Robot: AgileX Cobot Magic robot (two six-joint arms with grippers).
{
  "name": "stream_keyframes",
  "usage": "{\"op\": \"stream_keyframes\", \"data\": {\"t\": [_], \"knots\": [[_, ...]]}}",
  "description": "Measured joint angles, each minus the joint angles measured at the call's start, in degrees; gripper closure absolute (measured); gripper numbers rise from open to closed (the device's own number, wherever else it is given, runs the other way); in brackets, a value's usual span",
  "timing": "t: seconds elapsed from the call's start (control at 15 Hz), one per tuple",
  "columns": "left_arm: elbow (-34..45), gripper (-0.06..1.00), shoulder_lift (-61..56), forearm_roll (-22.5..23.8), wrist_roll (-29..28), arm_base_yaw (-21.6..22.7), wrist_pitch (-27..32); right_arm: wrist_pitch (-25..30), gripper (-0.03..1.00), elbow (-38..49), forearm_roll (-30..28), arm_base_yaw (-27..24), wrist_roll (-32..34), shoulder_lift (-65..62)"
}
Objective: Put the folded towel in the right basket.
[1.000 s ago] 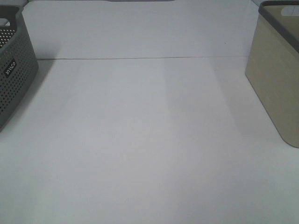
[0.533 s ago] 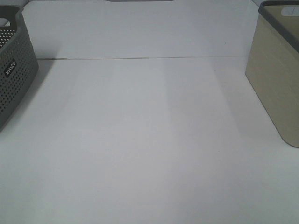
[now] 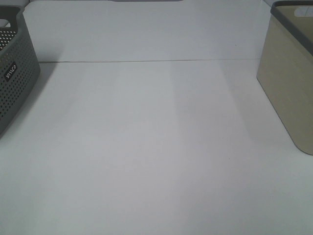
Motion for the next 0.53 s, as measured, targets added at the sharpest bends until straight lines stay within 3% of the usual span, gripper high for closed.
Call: {"op": "stream_keyframes", "data": {"t": [0.53], "knots": [[0.0, -0.05, 0.0, 0.0, 0.0, 0.0, 0.0, 0.0, 0.01, 0.11, 0.0, 0.0, 0.0, 0.0]]}}
